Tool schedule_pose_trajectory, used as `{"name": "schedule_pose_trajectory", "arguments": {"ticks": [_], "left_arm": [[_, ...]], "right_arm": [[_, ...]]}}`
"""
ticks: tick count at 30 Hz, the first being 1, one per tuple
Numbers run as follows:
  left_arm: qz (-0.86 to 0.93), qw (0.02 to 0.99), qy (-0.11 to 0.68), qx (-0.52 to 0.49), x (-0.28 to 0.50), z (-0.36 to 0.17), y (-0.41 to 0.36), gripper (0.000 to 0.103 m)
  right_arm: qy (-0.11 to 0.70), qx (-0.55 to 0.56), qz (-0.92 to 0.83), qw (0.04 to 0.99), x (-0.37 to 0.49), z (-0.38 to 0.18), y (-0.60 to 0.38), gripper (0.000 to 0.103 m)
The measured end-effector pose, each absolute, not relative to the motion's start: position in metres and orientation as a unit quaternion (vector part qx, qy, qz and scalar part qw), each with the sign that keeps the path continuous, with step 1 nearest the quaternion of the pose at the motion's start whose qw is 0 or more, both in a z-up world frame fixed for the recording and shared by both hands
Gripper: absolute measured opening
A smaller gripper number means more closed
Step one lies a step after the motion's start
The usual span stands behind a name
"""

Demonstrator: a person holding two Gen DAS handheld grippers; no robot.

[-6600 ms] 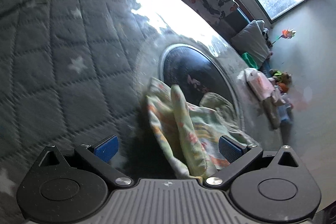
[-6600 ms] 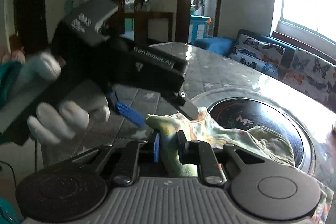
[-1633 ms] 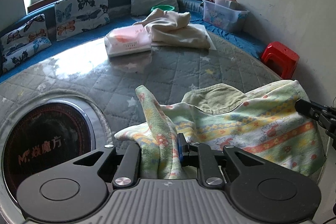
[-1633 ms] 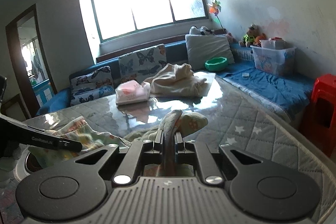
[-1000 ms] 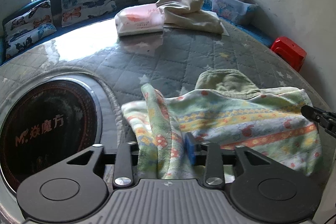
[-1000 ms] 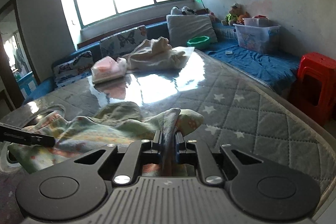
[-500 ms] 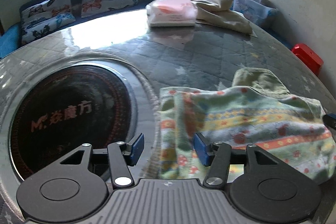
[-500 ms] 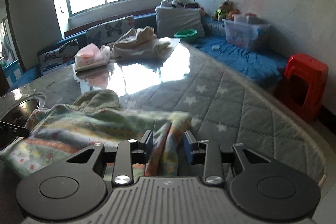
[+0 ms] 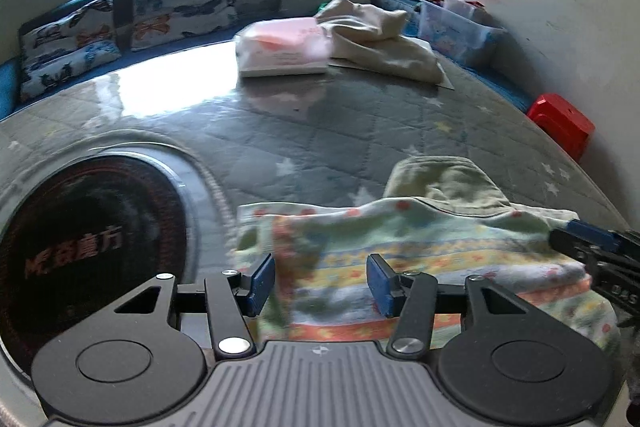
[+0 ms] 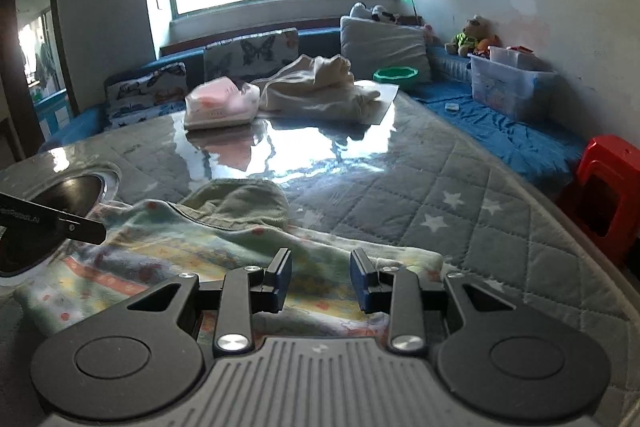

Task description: Fold clothes

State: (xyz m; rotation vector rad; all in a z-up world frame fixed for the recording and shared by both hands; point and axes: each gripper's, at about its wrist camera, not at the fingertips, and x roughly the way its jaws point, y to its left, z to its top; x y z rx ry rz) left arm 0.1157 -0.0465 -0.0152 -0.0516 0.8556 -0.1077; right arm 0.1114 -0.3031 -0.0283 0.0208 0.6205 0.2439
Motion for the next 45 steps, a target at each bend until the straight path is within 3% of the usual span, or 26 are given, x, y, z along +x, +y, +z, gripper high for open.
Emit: {"name": "schedule_pose_trajectory", "arguments": {"ticks": [5,8,16,18,28,34,36,40,45], "left_arm": [[-0.053,0.905,0.422,-0.019,0.123,-0.023,-0.055,0.054],[-0.059,0.907,0.416,-0.018,0.119,-0.018,-0.056,0.055],[-0.078,0.909,0.410,-0.004,0.097,-0.015,-0.067,0.058],[-0.080,0.909,0.410,0.001,0.091,-0.016,-0.070,0.060],[-0.087,0.910,0.404,0.023,0.060,-0.020,-0.077,0.068],[-0.087,0.911,0.402,0.035,0.047,-0.022,-0.081,0.078],[-0.087,0.910,0.403,0.035,0.044,-0.022,-0.082,0.082],[-0.088,0.910,0.404,0.040,0.036,-0.022,-0.086,0.088],[-0.090,0.909,0.404,0.040,0.028,-0.022,-0.089,0.094]], "right_arm": [[0.320,0.000,0.114,0.940,0.116,-0.036,-0.301,0.035],[0.315,-0.006,0.118,0.942,0.111,-0.031,-0.297,0.045],[0.313,-0.012,0.141,0.939,0.087,-0.024,-0.281,0.053],[0.316,-0.013,0.145,0.938,0.080,-0.025,-0.278,0.058],[0.315,-0.019,0.139,0.939,0.044,-0.028,-0.270,0.063],[0.317,-0.010,0.133,0.939,0.031,-0.030,-0.272,0.071],[0.315,-0.009,0.130,0.940,0.028,-0.028,-0.273,0.080],[0.313,-0.009,0.127,0.941,0.023,-0.025,-0.273,0.086],[0.312,-0.007,0.123,0.942,0.015,-0.023,-0.272,0.103]]}}
